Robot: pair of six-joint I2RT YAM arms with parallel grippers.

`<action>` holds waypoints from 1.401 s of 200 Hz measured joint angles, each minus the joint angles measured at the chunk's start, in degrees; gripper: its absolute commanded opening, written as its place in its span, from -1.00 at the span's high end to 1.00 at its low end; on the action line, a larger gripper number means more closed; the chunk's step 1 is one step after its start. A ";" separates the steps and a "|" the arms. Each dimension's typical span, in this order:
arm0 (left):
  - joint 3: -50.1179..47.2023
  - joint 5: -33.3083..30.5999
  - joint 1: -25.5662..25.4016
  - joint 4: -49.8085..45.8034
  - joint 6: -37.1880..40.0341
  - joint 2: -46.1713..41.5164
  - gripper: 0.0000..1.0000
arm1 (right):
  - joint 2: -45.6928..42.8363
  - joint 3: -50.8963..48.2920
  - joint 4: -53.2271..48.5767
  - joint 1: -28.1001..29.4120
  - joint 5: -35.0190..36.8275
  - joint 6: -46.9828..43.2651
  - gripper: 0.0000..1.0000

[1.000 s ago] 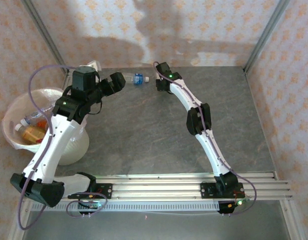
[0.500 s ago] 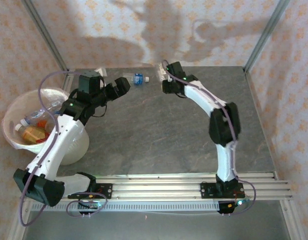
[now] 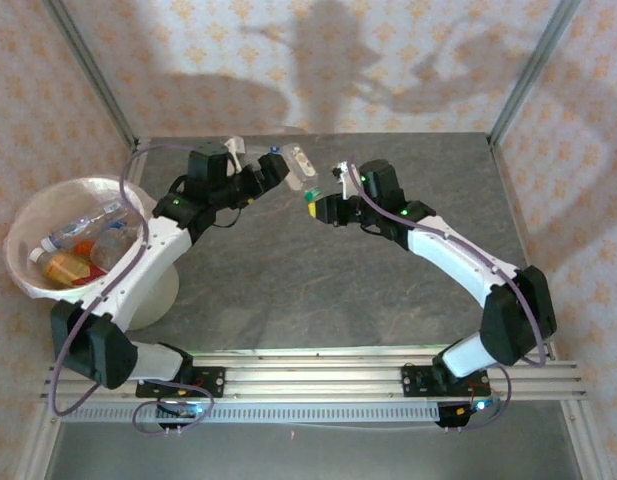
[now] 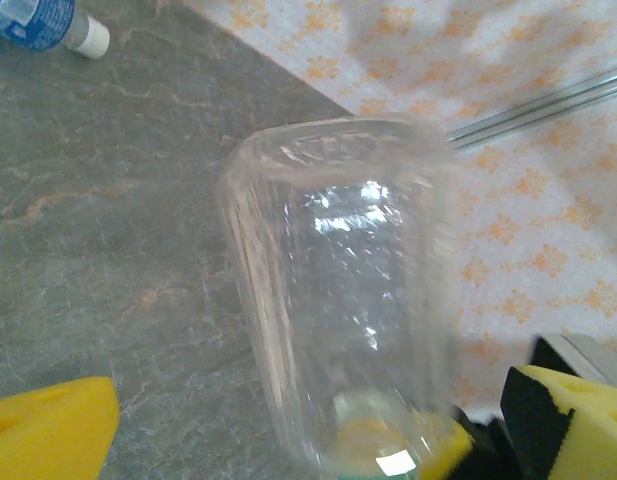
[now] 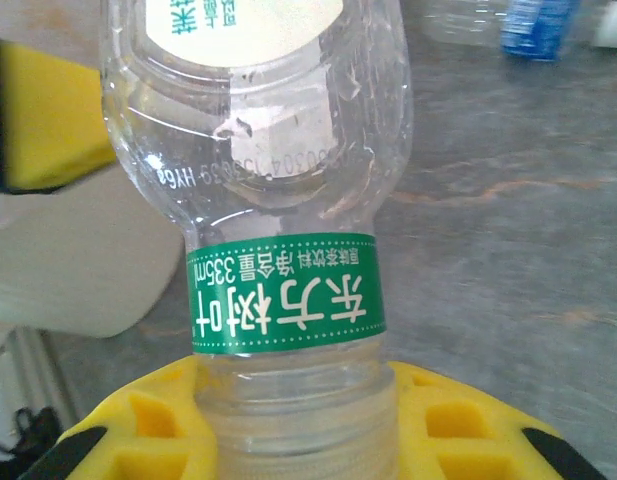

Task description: Put the plastic bottles in the bin

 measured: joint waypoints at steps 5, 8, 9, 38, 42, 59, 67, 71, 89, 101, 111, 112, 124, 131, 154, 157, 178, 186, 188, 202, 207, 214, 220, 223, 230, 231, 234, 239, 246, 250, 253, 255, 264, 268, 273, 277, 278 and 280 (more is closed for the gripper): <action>0.00 0.02 -0.04 0.22 -0.37 0.55 -1.00 | -0.17 0.00 0.31 0.48 -0.46 0.20 0.60; 0.00 0.02 -0.07 0.44 -0.46 0.72 -1.00 | -0.24 0.00 0.42 0.68 -0.66 0.46 0.60; 0.00 0.02 -0.11 0.55 -0.55 0.85 -1.00 | -0.24 0.00 0.44 0.74 -0.72 0.48 0.60; 0.04 0.00 -0.35 3.23 -1.97 1.99 -0.57 | -0.33 -0.66 2.91 2.23 -3.45 1.75 0.59; 0.02 -0.02 -0.35 3.63 -2.29 2.01 -0.48 | -0.33 -0.68 3.17 2.38 -3.85 1.86 0.57; 0.02 -0.02 -0.44 5.57 -2.51 1.73 -0.24 | -0.33 -0.83 4.13 2.62 -5.25 3.06 0.42; 0.00 -0.33 -0.63 5.86 -2.82 1.40 -0.22 | -0.33 -0.85 4.55 2.62 -5.55 3.08 0.24; 0.00 -0.66 -0.74 5.81 -2.75 1.09 -0.21 | -0.33 -0.85 4.70 2.62 -5.77 3.17 0.09; 0.33 -3.19 -0.83 3.91 -1.36 -0.42 -0.12 | -0.44 -0.85 5.70 2.84 -6.08 3.82 -0.39; 1.70 -6.10 -0.83 0.24 0.83 -1.73 -0.10 | -0.92 -0.85 6.01 2.84 -5.62 3.30 -0.79; 3.32 -9.09 -0.68 -3.08 3.28 -3.26 -0.10 | -1.66 -0.85 6.08 2.82 -4.57 3.52 -0.98; 3.58 -9.57 -0.68 -3.56 3.56 -3.45 -0.10 | -1.73 -0.85 6.10 2.84 -4.50 3.45 -0.98; 5.86 -13.68 -0.68 -7.23 6.73 -6.23 -0.09 | -2.89 -0.87 6.40 2.84 -2.91 3.26 -0.98; 7.26 -16.26 -0.68 -9.33 8.70 -8.00 -0.09 | -3.63 -0.90 6.62 2.84 -1.46 3.23 -0.98; 14.21 -27.15 -0.68 -17.66 15.08 -14.01 -0.04 | -5.70 -1.20 6.86 2.86 7.10 3.52 -0.98; 15.37 -29.00 -0.68 -18.80 15.93 -14.73 -0.05 | -5.84 -1.27 6.86 2.84 8.37 3.50 -0.98; 21.86 -42.01 -0.55 -25.62 21.07 -18.18 -0.06 | -5.99 -1.79 6.45 2.58 16.68 3.91 -0.98; 23.56 -47.45 -0.48 -28.26 22.86 -19.08 -0.07 | -5.95 -2.03 5.86 2.43 19.15 4.26 -0.98; 23.91 -48.85 -0.44 -29.00 23.34 -19.26 -0.07 | -5.95 -2.10 5.68 2.36 19.69 4.33 -0.98; 25.44 -58.47 0.17 -33.29 25.97 -20.31 -0.07 | -5.70 -2.29 4.70 2.03 22.97 4.61 -0.98; 25.77 -61.92 0.79 -34.73 26.93 -20.48 -0.07 | -5.55 -2.29 4.46 1.90 23.91 4.76 -0.98; 25.94 -65.85 2.14 -36.48 28.00 -20.57 -0.07 | -5.31 -2.29 4.15 1.84 25.05 4.83 -0.98; 25.99 -68.63 3.87 -38.07 28.74 -20.52 -0.06 | -5.07 -2.29 3.82 1.79 25.90 4.98 -0.99; 25.99 -69.83 4.76 -38.84 29.07 -20.46 -0.06 | -4.94 -2.29 3.67 1.75 26.25 4.98 -0.98; 25.97 -71.93 7.06 -40.52 29.81 -20.24 -0.06 | -4.61 -2.29 3.34 1.73 26.97 5.16 -0.98; 25.99 -72.41 7.61 -40.94 29.92 -20.20 -0.06 | -4.55 -2.27 3.26 1.73 27.08 5.20 -0.98; 25.97 -73.20 8.57 -41.57 30.14 -20.11 -0.06 | -4.39 -2.25 3.10 1.73 27.32 5.18 -0.99; 25.99 -74.49 9.84 -42.64 30.40 -19.87 -0.06 | -4.11 -2.19 2.71 1.73 27.74 5.22 -0.98; 25.99 -76.56 11.56 -44.39 30.82 -19.45 -0.06 | -3.67 -2.05 2.12 1.73 28.22 5.27 -0.98; 25.97 -77.50 12.26 -45.29 30.95 -19.23 -0.07 | -3.43 -1.92 1.81 1.68 28.41 5.38 -0.98; 25.97 -78.20 12.83 -45.92 31.04 -19.02 -0.07 | -3.21 -1.77 1.42 1.68 28.59 5.38 -0.98; 25.92 -78.64 13.16 -46.34 31.08 -18.86 -0.07 | -3.10 -1.68 1.31 1.68 28.65 5.40 -0.98; 25.55 -80.13 15.32 -47.80 31.43 -18.34 -0.07 | -2.27 -0.98 0.37 1.68 29.03 5.42 -0.98; 25.22 -80.46 16.33 -48.13 31.39 -18.25 -0.06 | -1.97 -0.68 0.07 1.68 29.09 5.42 -0.98; 24.63 -80.65 18.05 -48.48 31.58 -18.27 -0.05 | -1.51 -0.15 -0.42 1.66 29.27 5.42 -0.98; 24.13 -80.76 19.39 -48.70 31.65 -18.29 -0.05 | -1.11 0.26 -0.79 1.57 29.29 5.42 -0.98; 23.93 -80.70 20.04 -48.70 31.76 -18.36 -0.05 | -1.01 0.39 -0.90 1.57 29.27 5.42 -0.98; 23.58 -80.56 20.94 -48.72 31.80 -18.49 -0.05 | -0.83 0.61 -1.14 1.57 29.31 5.42 -0.98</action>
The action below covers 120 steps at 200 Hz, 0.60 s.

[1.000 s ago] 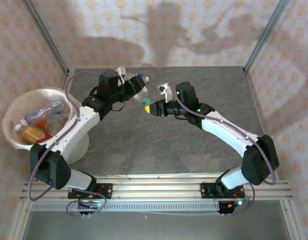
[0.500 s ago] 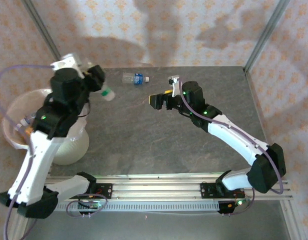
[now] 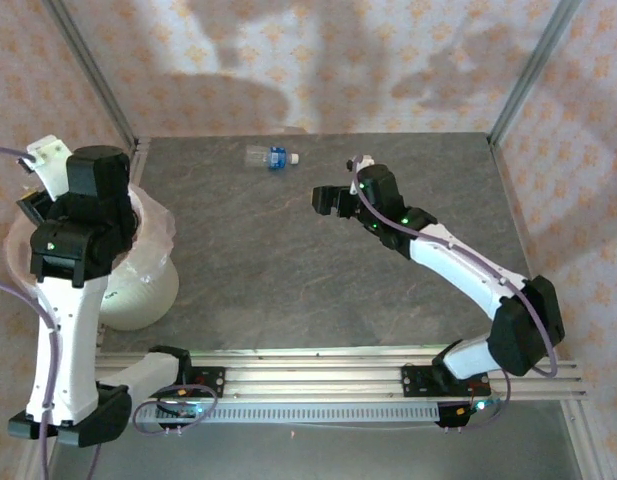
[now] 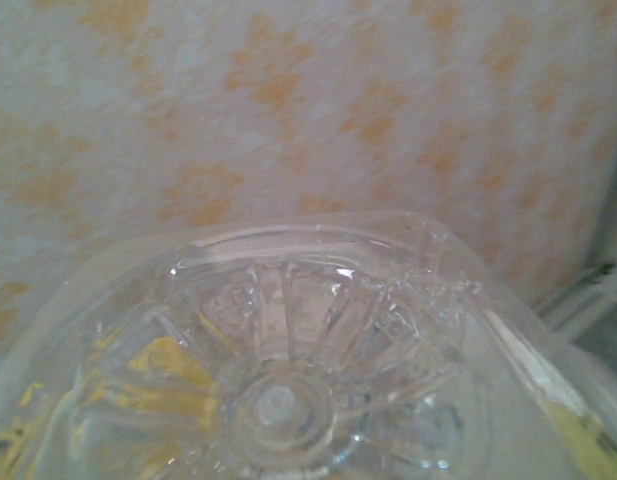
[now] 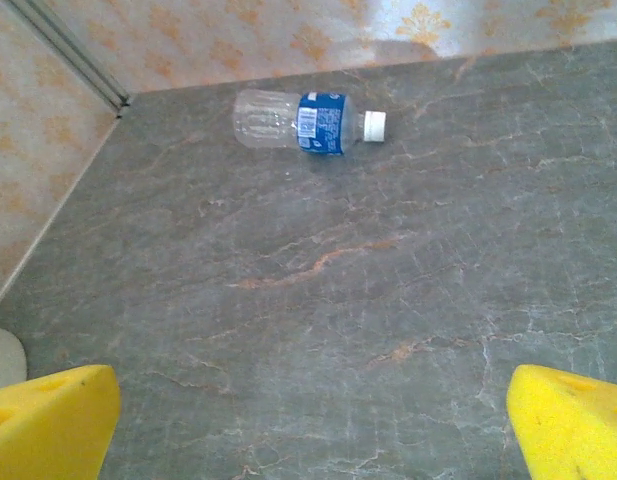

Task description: Put the plastic bottles in the bin

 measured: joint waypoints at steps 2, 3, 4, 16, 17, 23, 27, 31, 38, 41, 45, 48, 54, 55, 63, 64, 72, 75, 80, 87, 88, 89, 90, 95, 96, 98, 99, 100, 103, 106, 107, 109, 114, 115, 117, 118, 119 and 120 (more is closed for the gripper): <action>-0.26 -0.04 0.61 0.00 0.00 -0.07 -0.05 | 0.11 0.15 -0.09 -0.02 0.00 0.00 -0.98; -0.52 0.00 1.33 0.00 0.04 -0.13 -0.05 | 0.22 0.28 -0.24 -0.02 0.00 -0.02 -0.98; -0.63 0.07 1.70 0.00 0.09 -0.17 -0.04 | 0.28 0.37 -0.31 -0.04 0.00 -0.02 -0.98; -2.54 2.38 7.63 0.02 0.46 -0.94 -0.04 | 1.01 1.53 -1.40 -0.11 -0.04 -0.02 -0.98; -2.73 2.71 8.39 0.00 0.46 -1.03 -0.04 | 1.07 1.66 -1.57 -0.11 -0.04 -0.04 -0.98; -3.37 4.31 11.45 0.00 0.63 -1.33 -0.04 | 1.31 2.27 -2.29 -0.15 -0.04 -0.04 -0.98; -3.56 5.27 13.22 -0.04 0.68 -1.38 -0.04 | 1.46 2.80 -2.97 -0.17 -0.07 -0.07 -0.98; -3.74 6.36 15.13 -0.02 0.72 -1.40 -0.04 | 1.62 3.28 -3.54 -0.22 -0.07 -0.07 -0.98; -3.76 8.13 17.79 0.00 0.92 -1.31 -0.03 | 1.95 4.33 -4.52 -0.22 -0.09 -0.09 -0.98; -3.76 8.94 18.78 0.00 0.92 -1.11 -0.03 | 2.08 4.76 -4.92 -0.22 -0.09 -0.11 -0.99; -3.76 9.86 19.91 0.02 0.98 -0.90 -0.02 | 2.25 5.29 -5.38 -0.22 -0.09 -0.11 -0.98; -3.76 10.60 20.74 0.02 1.07 -0.68 -0.01 | 2.40 5.77 -5.79 -0.22 -0.07 -0.17 -0.98; -3.76 12.13 22.38 0.02 1.11 -0.22 0.00 | 2.60 6.49 -6.43 -0.22 -0.07 -0.22 -0.98; -3.76 12.28 22.53 0.04 1.11 -0.15 0.00 | 2.64 6.64 -6.56 -0.22 -0.07 -0.22 -0.99; -3.91 14.08 24.22 0.42 1.18 0.46 0.00 | 2.84 7.37 -7.17 -0.22 -0.04 -0.22 -0.98; -3.96 14.23 24.35 0.48 1.20 0.50 0.00 | 2.89 7.48 -7.26 -0.22 -0.07 -0.20 -0.98; -4.66 15.87 25.75 1.49 1.51 1.25 0.00 | 2.99 7.91 -7.74 -0.22 -0.07 -0.04 -0.98; -4.96 16.48 26.21 1.84 1.53 1.49 0.00 | 2.99 8.00 -7.85 -0.22 -0.04 -0.02 -0.98; -5.44 17.59 26.95 2.29 1.68 2.01 0.00 | 3.02 8.09 -8.00 -0.22 -0.04 0.26 -0.98; -5.99 19.17 28.00 2.73 1.86 2.80 -0.01 | 3.08 8.11 -8.17 -0.22 -0.07 0.63 -0.98; -6.01 19.32 28.11 2.75 1.92 2.89 -0.01 | 3.10 8.11 -8.20 -0.22 -0.04 0.70 -0.98; -6.05 19.47 28.20 2.78 1.95 2.95 -0.02 | 3.10 8.11 -8.20 -0.22 -0.04 0.72 -0.98; -6.08 19.67 28.33 2.78 1.97 3.08 -0.02 | 3.10 8.13 -8.20 -0.22 -0.04 0.83 -0.98; -6.16 20.68 29.03 2.84 1.99 3.76 -0.05 | 3.21 8.13 -8.22 -0.22 -0.07 1.20 -0.98; -6.16 20.92 29.20 2.89 2.01 3.96 -0.05 | 3.23 8.13 -8.22 -0.22 -0.07 1.27 -0.98; -6.19 21.18 29.40 2.93 2.01 4.22 -0.06 | 3.30 8.13 -8.22 -0.22 -0.07 1.38 -0.98; -6.19 21.31 29.49 2.95 2.01 4.33 -0.07 | 3.32 8.13 -8.22 -0.22 -0.07 1.44 -0.98; -6.19 21.59 29.64 2.99 2.01 4.52 -0.08 | 3.34 8.13 -8.22 -0.22 -0.07 1.51 -0.98; -6.19 22.10 29.90 3.19 2.03 4.87 -0.10 | 3.43 8.13 -8.22 -0.22 -0.07 1.73 -0.98; -6.19 22.51 30.18 3.34 2.03 5.25 -0.13 | 3.52 8.13 -8.22 -0.22 -0.07 1.95 -0.98; -6.19 22.60 30.25 3.41 2.03 5.31 -0.14 | 3.56 8.13 -8.22 -0.22 -0.09 2.01 -0.98; -6.19 22.95 30.36 3.48 2.03 5.53 -0.16 | 3.61 8.13 -8.22 -0.22 -0.09 2.12 -0.98; -6.19 23.76 30.60 3.69 2.01 6.03 -0.24 | 3.82 8.13 -8.22 -0.22 -0.09 2.47 -0.99; -6.19 23.89 30.62 3.74 2.01 6.10 -0.26 | 3.87 8.13 -8.20 -0.22 -0.09 2.54 -0.98; -6.19 24.15 30.62 3.82 2.05 6.27 -0.30 | 3.93 8.13 -8.22 -0.22 -0.09 2.67 -0.98; -6.19 24.30 30.62 3.82 2.05 6.34 -0.33 | 3.98 8.13 -8.20 -0.22 -0.11 2.73 -0.98; -6.16 24.55 30.62 3.82 2.01 6.49 -0.36 | 4.02 8.13 -8.20 -0.22 -0.11 2.82 -0.98; -6.16 24.70 30.62 3.87 1.95 6.54 -0.38 | 4.07 8.13 -8.22 -0.22 -0.11 2.84 -0.98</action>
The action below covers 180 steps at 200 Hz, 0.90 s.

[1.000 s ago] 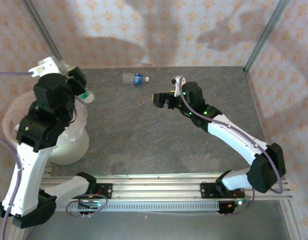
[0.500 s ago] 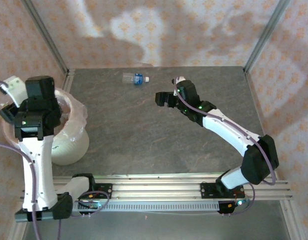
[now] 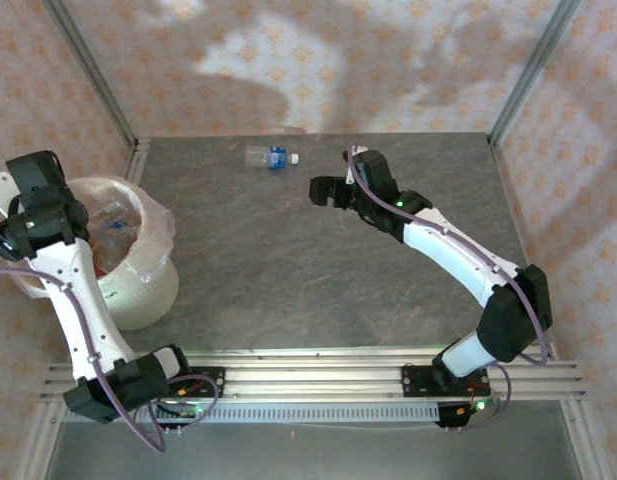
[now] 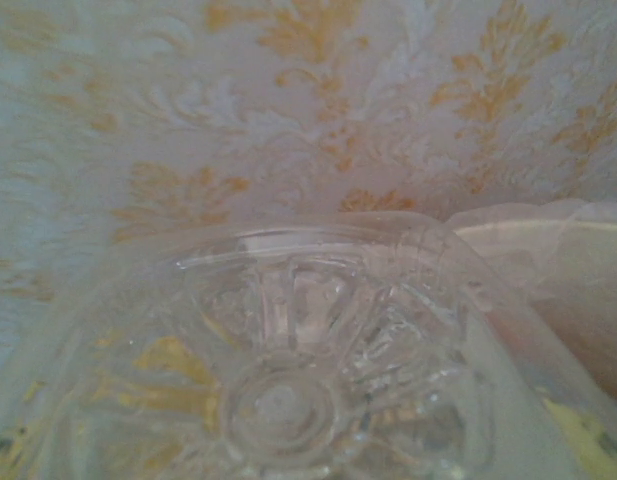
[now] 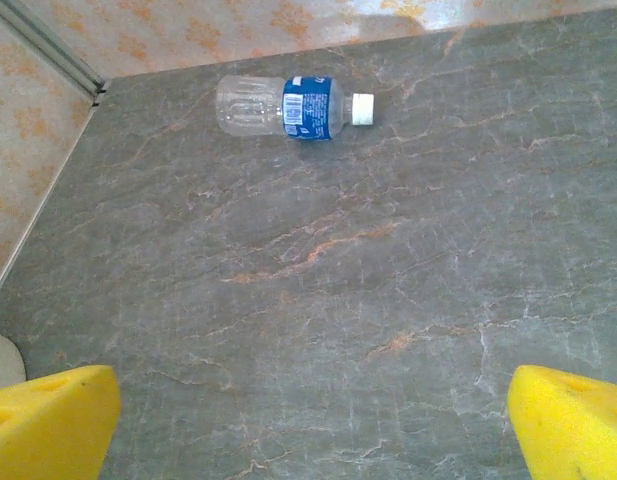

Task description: Put the plastic bottles in the bin

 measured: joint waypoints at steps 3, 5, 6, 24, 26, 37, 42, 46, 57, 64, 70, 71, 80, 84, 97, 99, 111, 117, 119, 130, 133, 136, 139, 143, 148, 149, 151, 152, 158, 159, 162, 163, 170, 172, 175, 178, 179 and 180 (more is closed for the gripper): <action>0.04 0.48 0.00 0.00 0.07 0.22 -0.47 | 0.11 0.00 0.00 0.00 0.00 0.13 -0.98; 0.11 0.74 0.00 -0.11 0.07 0.42 -0.52 | 0.22 0.00 0.00 0.00 0.00 0.22 -0.98; 0.13 0.81 0.00 -0.13 -0.07 0.46 -0.55 | 0.24 0.00 0.00 0.00 0.00 0.28 -0.98; 2.43 2.32 -0.02 -2.43 -1.22 2.21 -0.84 | 0.90 0.00 -0.20 0.00 -0.02 0.81 -0.99; 2.71 2.29 -0.04 -2.73 -1.36 2.36 -0.86 | 0.96 0.00 -0.31 0.00 0.00 0.79 -0.98; 4.39 2.54 -0.02 -3.93 -2.38 2.82 -0.91 | 1.07 -0.02 -0.59 0.00 0.00 0.96 -0.98; 4.92 2.78 -0.02 -4.17 -2.64 2.75 -0.93 | 1.09 0.00 -0.72 0.00 0.00 0.98 -0.98; 5.22 3.15 -0.02 -4.33 -2.62 2.49 -0.95 | 1.09 -0.02 -0.81 0.00 0.02 0.98 -0.98; 5.51 4.09 -0.04 -4.31 -3.06 1.49 -0.96 | 1.09 0.00 -0.81 0.00 0.04 0.96 -0.98; 5.51 5.16 -0.04 -4.39 -3.34 0.48 -0.97 | 1.09 -0.02 -0.87 0.00 0.07 0.96 -0.98; 5.53 6.01 -0.02 -4.42 -3.61 -0.15 -0.97 | 1.09 -0.02 -0.92 0.00 0.09 0.96 -0.98; 5.57 6.34 -0.04 -4.46 -3.72 -0.33 -0.98 | 1.09 -0.02 -0.92 0.00 0.07 0.96 -0.98; 6.14 8.24 -0.02 -4.92 -4.20 -1.05 -0.99 | 1.09 -0.04 -0.92 0.00 0.11 0.98 -0.98; 6.47 9.11 -0.04 -5.05 -4.42 -1.25 -0.99 | 1.09 -0.04 -0.92 0.00 0.13 0.98 -0.98; 7.74 13.57 -0.17 -5.25 -5.60 -1.38 -0.99 | 1.09 -0.26 -0.90 0.00 0.46 0.98 -0.98; 7.82 14.19 -0.31 -5.20 -5.68 -1.36 -0.99 | 1.09 -0.33 -0.92 0.00 0.55 0.98 -0.98; 8.22 18.23 -2.64 -4.87 -7.13 -1.31 -0.99 | 1.07 -0.83 -0.85 0.00 1.05 0.98 -0.98; 8.37 19.41 -5.18 -4.70 -7.80 -1.29 -0.99 | 1.07 -1.16 -0.85 0.00 1.36 0.98 -0.98; 8.41 19.61 -6.01 -4.68 -8.15 -1.29 -0.99 | 1.07 -1.29 -0.85 0.00 1.53 0.96 -0.98; 9.01 20.63 -13.20 -3.76 -9.35 -1.01 -0.99 | 1.01 -2.03 -0.81 0.00 2.23 0.98 -0.98; 9.27 20.92 -15.39 -3.37 -9.86 -0.87 -0.99 | 0.94 -2.27 -0.81 0.00 2.47 0.98 -0.98; 9.60 20.96 -17.57 -2.93 -10.08 -0.70 -0.99 | 0.87 -2.51 -0.81 0.00 2.60 0.98 -0.98; 9.92 21.38 -19.56 -2.36 -10.36 -0.50 -0.99 | 0.74 -2.75 -0.79 -0.02 2.82 0.98 -0.98; 10.36 21.31 -22.18 -1.75 -10.78 -0.24 -0.99 | 0.55 -3.15 -0.76 -0.02 3.06 0.98 -0.98; 10.82 21.42 -25.31 -0.74 -11.50 0.20 -0.99 | 0.15 -3.74 -0.72 -0.04 3.45 0.98 -0.98; 10.97 21.33 -26.23 -0.39 -11.56 0.31 -0.99 | 0.04 -3.89 -0.72 -0.04 3.54 0.98 -0.98; 11.13 21.44 -27.50 0.17 -11.74 0.52 -0.99 | -0.11 -4.04 -0.74 -0.04 3.63 0.98 -0.99; 11.17 21.46 -27.91 0.37 -11.78 0.59 -0.99 | -0.26 -4.24 -0.74 -0.04 3.74 1.01 -0.98; 11.47 21.44 -30.97 2.05 -12.48 1.07 -0.99 | -0.92 -4.94 -0.72 -0.07 4.15 1.01 -0.98; 11.52 21.49 -31.80 2.47 -12.74 1.29 -0.99 | -1.01 -5.03 -0.72 -0.09 4.22 1.01 -0.98; 11.61 21.38 -33.18 3.21 -13.11 1.53 -0.99 | -1.36 -5.35 -0.70 -0.17 4.48 1.01 -0.98; 11.65 21.38 -33.94 3.61 -13.22 1.66 -0.99 | -1.53 -5.49 -0.70 -0.15 4.59 1.01 -0.98; 11.74 21.35 -37.35 5.70 -14.01 2.60 -0.99 | -2.47 -6.19 -0.57 -0.26 5.14 0.98 -0.98; 11.78 21.38 -38.40 6.62 -14.21 2.99 -0.99 | -2.69 -6.34 -0.48 -0.28 5.25 1.01 -0.98; 11.80 21.31 -39.82 7.56 -14.53 3.63 -0.99 | -3.15 -6.67 -0.26 -0.39 5.46 1.01 -0.98; 11.85 21.35 -41.11 8.57 -14.86 4.15 -0.99 | -3.69 -6.97 -0.15 -0.48 5.68 0.98 -0.98; 11.85 21.35 -41.44 8.85 -14.97 4.33 -0.99 | -3.80 -7.06 -0.11 -0.52 5.75 0.98 -0.98; 11.85 21.33 -41.77 9.07 -15.10 4.52 -0.99 | -3.91 -7.13 -0.09 -0.57 5.81 1.01 -0.98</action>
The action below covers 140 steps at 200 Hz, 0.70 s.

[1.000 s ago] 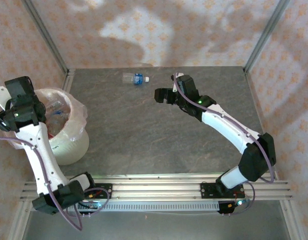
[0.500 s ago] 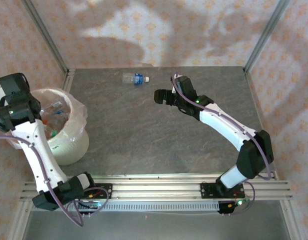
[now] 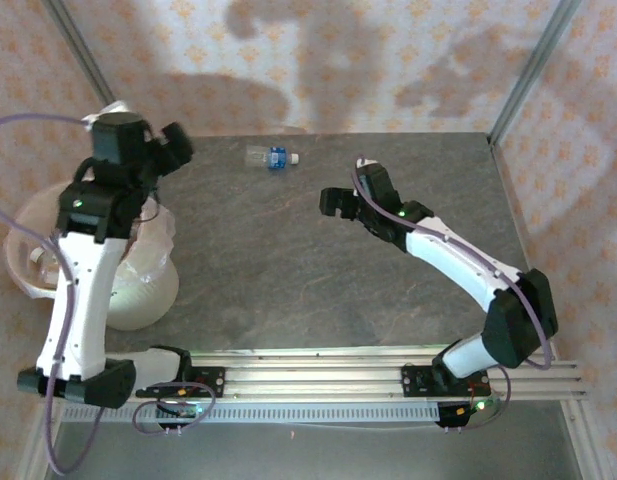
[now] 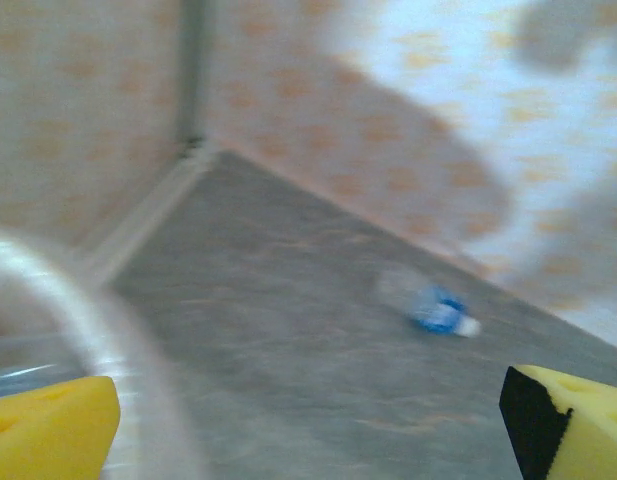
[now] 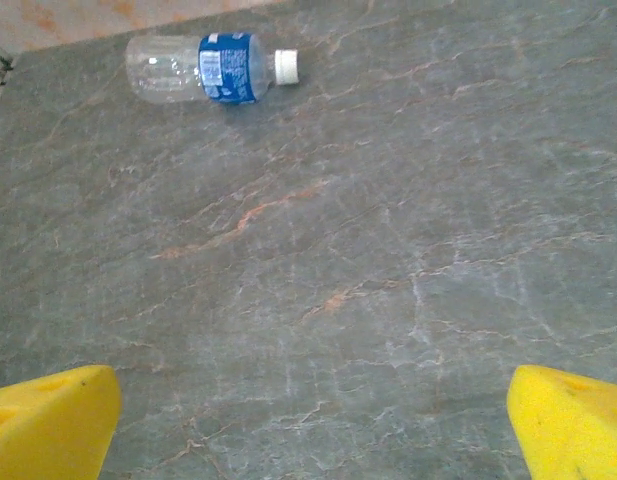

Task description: Put the plastic bottles in the bin

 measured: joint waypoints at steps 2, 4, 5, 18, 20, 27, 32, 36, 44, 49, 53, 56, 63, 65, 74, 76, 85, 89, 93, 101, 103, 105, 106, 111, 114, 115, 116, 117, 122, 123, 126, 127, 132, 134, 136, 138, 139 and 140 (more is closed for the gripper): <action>0.00 -0.02 -0.94 0.85 -0.37 0.55 -0.99 | -0.33 -0.20 0.15 -0.07 0.09 0.00 -0.98; 0.04 0.04 -1.84 1.70 -0.68 1.07 -0.99 | -0.66 -0.39 0.22 -0.13 0.17 -0.02 -0.98; 0.07 0.04 -2.14 2.03 -0.81 1.29 -0.99 | -0.90 -0.52 0.26 -0.17 0.33 0.00 -0.99; 0.72 0.04 -6.54 6.27 -2.62 5.49 -0.99 | -2.86 -1.51 0.59 -0.76 1.16 0.00 -0.98; 0.92 0.11 -7.19 6.93 -2.97 6.54 -0.99 | -3.26 -1.66 0.59 -0.87 1.33 0.00 -0.98; 1.92 0.13 -9.11 8.96 -4.07 9.88 -0.99 | -4.33 -2.10 0.66 -1.25 1.81 0.00 -0.98; 2.84 0.17 -10.08 10.08 -4.57 11.98 -0.99 | -4.98 -2.40 0.72 -1.46 2.12 -0.02 -0.98; 4.04 0.31 -10.84 10.73 -5.16 14.45 -0.99 | -5.55 -2.69 0.83 -1.68 2.43 0.00 -0.98; 6.56 0.98 -11.82 11.76 -5.97 18.93 -1.00 | -6.67 -3.30 1.05 -2.05 2.82 0.00 -0.98; 8.76 1.73 -12.28 12.26 -6.36 22.45 -1.00 | -7.43 -3.76 1.14 -2.21 3.19 0.00 -0.98; 10.60 2.19 -12.50 12.41 -6.60 25.18 -1.00 | -8.11 -4.15 1.16 -2.34 3.37 -0.02 -0.98; 12.28 2.69 -12.66 12.37 -6.71 27.17 -1.00 | -8.61 -4.59 1.29 -2.45 3.58 -0.02 -0.98; 15.78 3.58 -12.76 12.70 -6.86 31.85 -1.00 | -9.77 -5.46 1.29 -2.62 3.96 -0.02 -0.98; 17.09 3.76 -12.79 12.68 -6.86 33.40 -1.00 | -10.16 -5.75 1.27 -2.67 4.02 -0.02 -0.99; 22.91 4.61 -12.72 12.15 -6.64 40.09 -1.00 | -11.78 -7.02 1.18 -2.82 4.72 -0.04 -0.98; 24.55 4.68 -12.70 11.89 -6.60 41.62 -1.00 | -12.11 -7.30 1.18 -2.84 4.81 -0.02 -0.98; 30.12 4.74 -12.50 11.56 -6.10 47.65 -1.00 | -13.66 -8.48 0.96 -2.95 5.44 -0.04 -0.98; 32.72 4.74 -12.33 11.06 -5.77 50.34 -1.00 | -14.21 -8.98 0.98 -2.97 5.73 -0.04 -0.98; 35.23 4.74 -12.11 10.84 -5.53 53.20 -1.00 | -15.02 -9.55 0.81 -2.99 6.10 -0.07 -0.98; 39.28 4.74 -11.61 10.32 -5.27 57.72 -1.00 | -16.55 -10.71 0.59 -3.10 6.75 -0.07 -0.98; 40.28 4.74 -11.50 10.19 -5.16 58.77 -1.00 | -16.96 -11.02 0.52 -3.15 6.93 -0.07 -0.98; 41.11 4.76 -11.30 10.14 -5.09 59.87 -1.00 | -17.22 -11.21 0.42 -3.17 6.99 -0.04 -0.98; 41.38 4.76 -11.19 10.14 -5.09 60.24 -1.00 | -17.53 -11.41 0.35 -3.21 7.13 -0.07 -0.99; 42.95 4.79 -10.73 10.05 -4.87 62.42 -1.00 | -18.43 -12.09 0.22 -3.23 7.52 -0.07 -0.98; 43.52 4.81 -10.36 10.08 -4.61 63.58 -1.00 | -18.97 -12.48 0.13 -3.23 7.82 -0.07 -0.98; 43.65 4.83 -10.29 10.08 -4.52 63.84 -1.00 | -19.10 -12.57 0.15 -3.23 7.89 -0.07 -0.98; 43.78 4.87 -10.21 10.08 -4.42 64.11 -1.00 | -19.34 -12.76 0.13 -3.26 8.04 -0.07 -0.98; 43.91 4.92 -10.12 10.08 -4.33 64.35 -1.00 | -19.47 -12.87 0.13 -3.26 8.11 -0.07 -0.98; 44.46 4.94 -9.46 10.10 -3.74 65.96 -1.00 | -20.39 -13.55 0.11 -3.39 8.59 -0.07 -0.98; 44.50 4.94 -9.38 10.10 -3.72 66.14 -1.00 | -20.63 -13.73 0.11 -3.41 8.70 -0.07 -0.98; 44.68 4.90 -9.01 10.21 -3.30 66.88 -1.00 | -21.18 -14.12 0.07 -3.45 8.98 -0.07 -0.98; 44.70 4.87 -8.81 10.23 -3.08 67.25 -1.00 | -21.29 -14.23 0.07 -3.45 9.07 -0.07 -0.98; 44.78 4.63 -8.20 10.43 -2.25 68.30 -1.00 | -22.23 -14.97 0.04 -3.45 9.60 -0.09 -0.98; 44.78 4.44 -7.93 10.49 -1.79 68.70 -1.00 | -22.45 -15.17 0.02 -3.45 9.75 -0.09 -0.98; 44.78 4.35 -7.76 10.58 -1.55 68.96 -1.00 | -22.75 -15.45 0.04 -3.45 9.94 -0.11 -0.98; 44.78 4.13 -7.52 10.71 -1.14 69.35 -1.00 | -23.06 -15.69 -0.04 -3.45 10.12 -0.11 -0.98; 44.78 4.09 -7.43 10.78 -0.94 69.48 -1.00 | -23.17 -15.78 -0.09 -3.45 10.16 -0.11 -0.98; 44.78 4.02 -7.34 10.84 -0.72 69.59 -1.00 | -23.37 -15.93 -0.09 -3.48 10.32 -0.13 -0.98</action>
